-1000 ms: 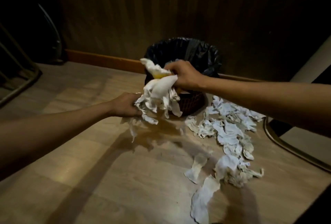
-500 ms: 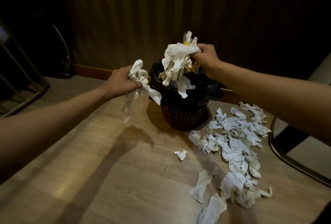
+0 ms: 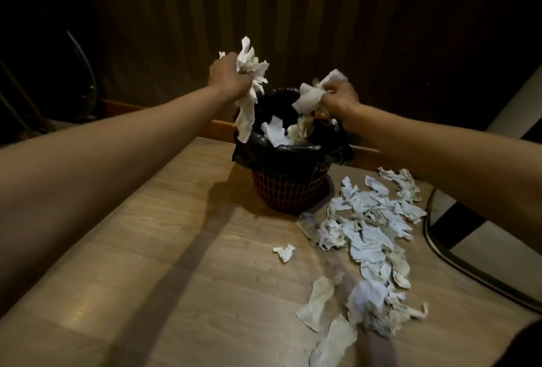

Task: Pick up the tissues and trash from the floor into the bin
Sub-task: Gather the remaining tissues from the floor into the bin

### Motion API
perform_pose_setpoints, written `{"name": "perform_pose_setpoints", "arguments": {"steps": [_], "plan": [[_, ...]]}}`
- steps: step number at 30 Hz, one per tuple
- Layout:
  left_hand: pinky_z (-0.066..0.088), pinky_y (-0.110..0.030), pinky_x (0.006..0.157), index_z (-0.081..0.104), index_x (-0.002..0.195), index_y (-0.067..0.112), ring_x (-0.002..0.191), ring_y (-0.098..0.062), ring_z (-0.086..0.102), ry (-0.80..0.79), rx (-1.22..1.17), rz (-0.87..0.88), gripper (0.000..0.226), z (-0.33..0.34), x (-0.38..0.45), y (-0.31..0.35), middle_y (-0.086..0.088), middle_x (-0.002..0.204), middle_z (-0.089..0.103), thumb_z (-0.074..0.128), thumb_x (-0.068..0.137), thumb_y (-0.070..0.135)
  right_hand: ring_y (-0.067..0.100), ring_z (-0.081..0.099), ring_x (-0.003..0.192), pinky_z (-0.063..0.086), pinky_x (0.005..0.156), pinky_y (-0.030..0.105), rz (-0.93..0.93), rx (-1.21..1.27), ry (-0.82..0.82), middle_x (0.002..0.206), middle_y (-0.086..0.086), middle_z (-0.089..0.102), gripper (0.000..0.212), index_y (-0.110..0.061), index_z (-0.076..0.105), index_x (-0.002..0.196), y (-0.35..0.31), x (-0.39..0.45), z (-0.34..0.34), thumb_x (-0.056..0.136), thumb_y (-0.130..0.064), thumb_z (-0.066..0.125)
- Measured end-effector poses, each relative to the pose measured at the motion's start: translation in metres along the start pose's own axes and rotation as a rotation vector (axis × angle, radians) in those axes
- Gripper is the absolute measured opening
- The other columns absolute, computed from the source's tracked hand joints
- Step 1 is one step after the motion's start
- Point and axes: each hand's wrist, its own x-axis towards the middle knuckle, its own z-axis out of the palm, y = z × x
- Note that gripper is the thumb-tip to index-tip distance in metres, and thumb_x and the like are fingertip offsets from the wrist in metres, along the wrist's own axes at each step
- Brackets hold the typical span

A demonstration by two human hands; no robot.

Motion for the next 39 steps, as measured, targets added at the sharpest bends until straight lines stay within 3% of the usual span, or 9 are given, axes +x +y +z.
{"name": "perform_pose_setpoints", "arguments": {"steps": [3,7,12,15,19,22,26,32,39], "plan": [[0.045,-0.035,0.079,0.059,0.114,0.014,0.109,-0.029,0.056,0.029,-0.066,-0.04,0.026,0.018,0.006,0.014,-0.014,0.123,0.059,0.054,0.089,0.019,0.023,0.058,0.116,0.054,0.099,0.038,-0.017,-0.075,-0.109,0.131,0.004,0.059,0.029,-0.02,0.071,0.118,0.004,-0.001,-0.007,0.089,-0.018,0.069],[0.052,-0.04,0.09,0.061,0.109,0.022,0.112,-0.031,0.058,0.007,-0.149,-0.003,0.024,0.04,0.009,0.032,-0.014,0.12,0.061,0.055,0.086,0.016,0.022,0.066,0.105,0.059,0.089,0.042,-0.042,-0.122,-0.139,0.122,0.005,0.065,0.035,-0.02,0.068,0.121,0.008,-0.002,-0.013,0.09,-0.008,0.061],[0.046,-0.042,0.107,0.055,0.137,0.022,0.125,-0.028,0.051,-0.151,-0.152,0.085,0.07,0.056,0.002,0.037,-0.01,0.136,0.056,0.074,0.071,0.009,0.017,0.067,0.1,0.059,0.088,0.036,-0.081,-0.151,-0.049,0.115,0.004,0.069,0.026,-0.019,0.074,0.11,0.015,-0.009,-0.024,0.091,-0.009,0.058],[0.043,-0.047,0.111,0.048,0.144,0.026,0.129,-0.032,0.05,-0.211,-0.095,0.109,0.084,0.061,0.001,0.029,-0.013,0.143,0.051,0.072,0.066,0.008,0.013,0.067,0.09,0.06,0.076,0.028,-0.109,-0.141,-0.013,0.11,0.003,0.069,0.021,-0.018,0.074,0.104,0.025,-0.015,-0.031,0.094,-0.011,0.056],[0.043,-0.05,0.111,0.042,0.148,0.028,0.135,-0.035,0.046,-0.245,-0.039,0.131,0.08,0.057,-0.002,0.021,-0.012,0.153,0.04,0.066,0.079,-0.005,0.014,0.066,0.093,0.056,0.066,0.021,-0.119,-0.113,-0.011,0.109,0.002,0.065,0.02,-0.017,0.069,0.11,0.029,-0.017,-0.035,0.097,-0.013,0.055],[0.052,-0.05,0.101,0.047,0.144,0.031,0.137,-0.033,0.044,-0.261,-0.01,0.158,0.079,0.052,-0.006,0.011,-0.009,0.153,0.042,0.061,0.078,-0.011,0.019,0.063,0.106,0.06,0.081,0.03,-0.121,-0.128,-0.023,0.119,0.004,0.06,0.029,-0.013,0.063,0.123,0.028,-0.019,-0.034,0.096,-0.009,0.054],[0.047,-0.048,0.107,0.054,0.137,0.031,0.134,-0.03,0.048,-0.264,0.032,0.233,0.065,0.048,-0.018,0.0,-0.01,0.143,0.052,0.056,0.078,0.004,0.02,0.056,0.118,0.053,0.093,0.031,-0.109,-0.236,-0.02,0.13,0.007,0.058,0.044,-0.014,0.055,0.131,0.025,-0.017,-0.033,0.09,0.001,0.059],[0.044,-0.024,0.097,0.063,0.129,0.017,0.116,-0.02,0.059,-0.273,0.159,0.497,0.04,0.039,-0.053,-0.001,-0.009,0.127,0.062,0.057,0.09,0.009,0.019,0.055,0.107,0.051,0.081,0.027,-0.051,-0.386,-0.165,0.124,0.004,0.052,0.057,-0.014,0.048,0.132,0.02,-0.018,-0.034,0.082,-0.007,0.072],[0.054,-0.039,0.093,0.065,0.123,0.017,0.11,-0.022,0.062,-0.441,0.288,0.643,0.036,0.047,-0.085,-0.027,-0.007,0.117,0.067,0.059,0.087,0.016,0.026,0.055,0.111,0.05,0.088,0.035,-0.234,-0.691,-0.056,0.126,0.01,0.054,0.054,-0.013,0.05,0.127,0.032,-0.031,-0.051,0.079,-0.012,0.076]]}}
